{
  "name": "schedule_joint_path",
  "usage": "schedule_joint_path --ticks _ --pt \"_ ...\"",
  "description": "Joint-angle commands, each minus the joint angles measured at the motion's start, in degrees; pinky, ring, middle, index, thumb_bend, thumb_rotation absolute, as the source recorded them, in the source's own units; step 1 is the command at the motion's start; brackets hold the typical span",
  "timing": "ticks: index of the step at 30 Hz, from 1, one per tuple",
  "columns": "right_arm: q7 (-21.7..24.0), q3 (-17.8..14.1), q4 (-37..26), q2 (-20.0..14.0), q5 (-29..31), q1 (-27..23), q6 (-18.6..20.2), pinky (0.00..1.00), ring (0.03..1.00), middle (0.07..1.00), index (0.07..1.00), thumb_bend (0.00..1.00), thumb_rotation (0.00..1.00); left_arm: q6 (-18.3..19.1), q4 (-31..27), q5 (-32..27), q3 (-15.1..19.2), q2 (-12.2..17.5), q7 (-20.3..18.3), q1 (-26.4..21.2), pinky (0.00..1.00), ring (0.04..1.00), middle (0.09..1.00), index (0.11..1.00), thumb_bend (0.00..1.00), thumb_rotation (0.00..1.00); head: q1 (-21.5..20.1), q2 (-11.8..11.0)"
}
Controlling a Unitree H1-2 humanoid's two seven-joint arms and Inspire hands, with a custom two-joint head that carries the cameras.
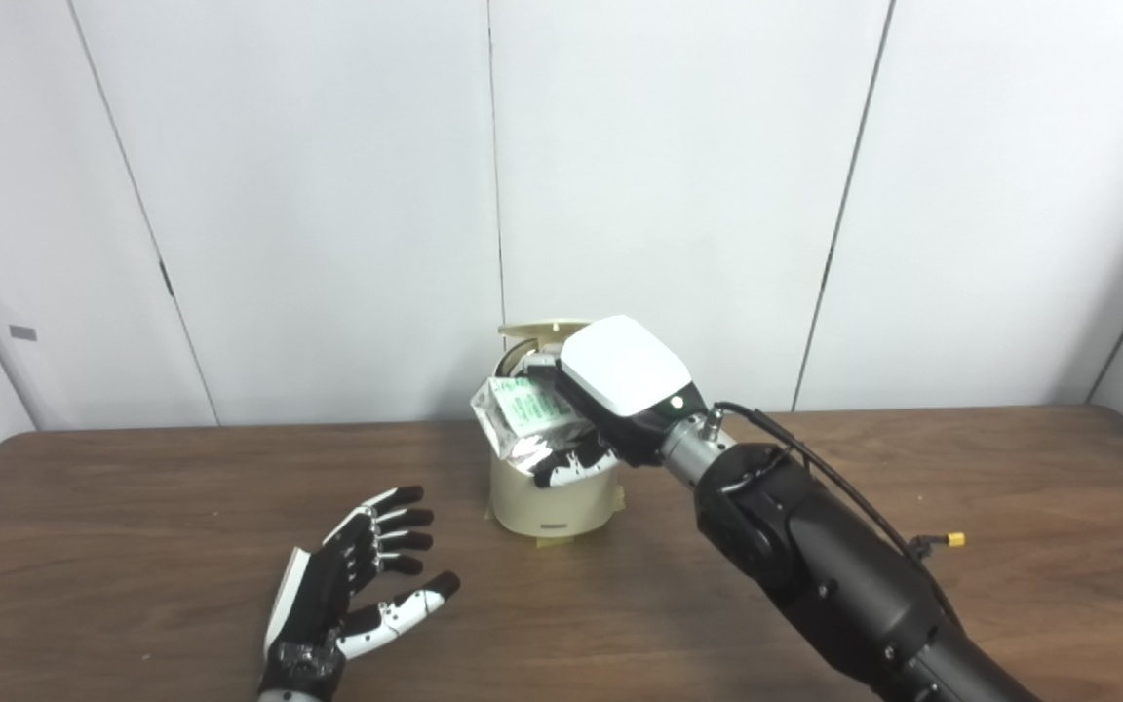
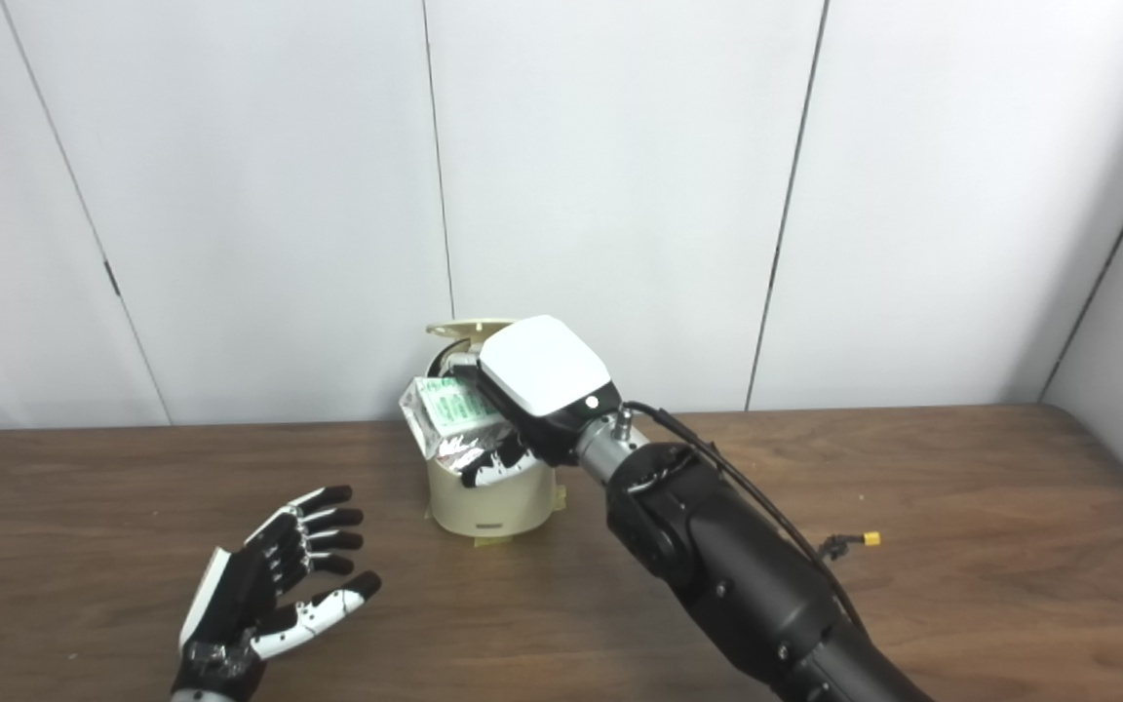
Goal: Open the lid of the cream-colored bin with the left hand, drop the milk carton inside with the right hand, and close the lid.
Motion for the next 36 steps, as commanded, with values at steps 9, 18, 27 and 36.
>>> schedule_joint_path --ticks 9,18,27,36 --pt "-1.24 -0.36 0.65 -0.37 -0.91 0.76 -1.36 0.58 0.680 0.691 0.675 0.84 0.26 -1.52 -0.01 0.13 0.16 1.13 -0.08 0.50 0.61 0.685 0.736 0.788 0.69 0.09 -0.06 0.03" --pt "-6.78 -2.22 0.96 1.29 -2.98 1.76 0.63 0.87 0.917 0.908 0.830 0.88 0.25 -1.85 0.54 -0.17 0.14 1.17 0.03 0.38 0.61 0.686 0.738 0.791 0.70 0.09 -0.24 -0.17" --pt "-0.34 -3.34 -0.37 2.33 -3.71 2.10 5.20 1.00 1.000 1.000 1.000 1.00 0.34 -1.82 0.75 0.13 -0.05 1.05 0.19 0.20 0.61 0.689 0.736 0.787 0.70 0.08 -0.22 -0.43" --pt "1.88 -3.42 -0.83 2.27 -4.30 2.28 6.34 1.00 1.000 1.000 1.000 1.00 0.37 -1.43 0.52 -0.08 -0.15 0.98 0.01 0.33 0.62 0.697 0.742 0.789 0.70 0.09 -0.24 -0.38"
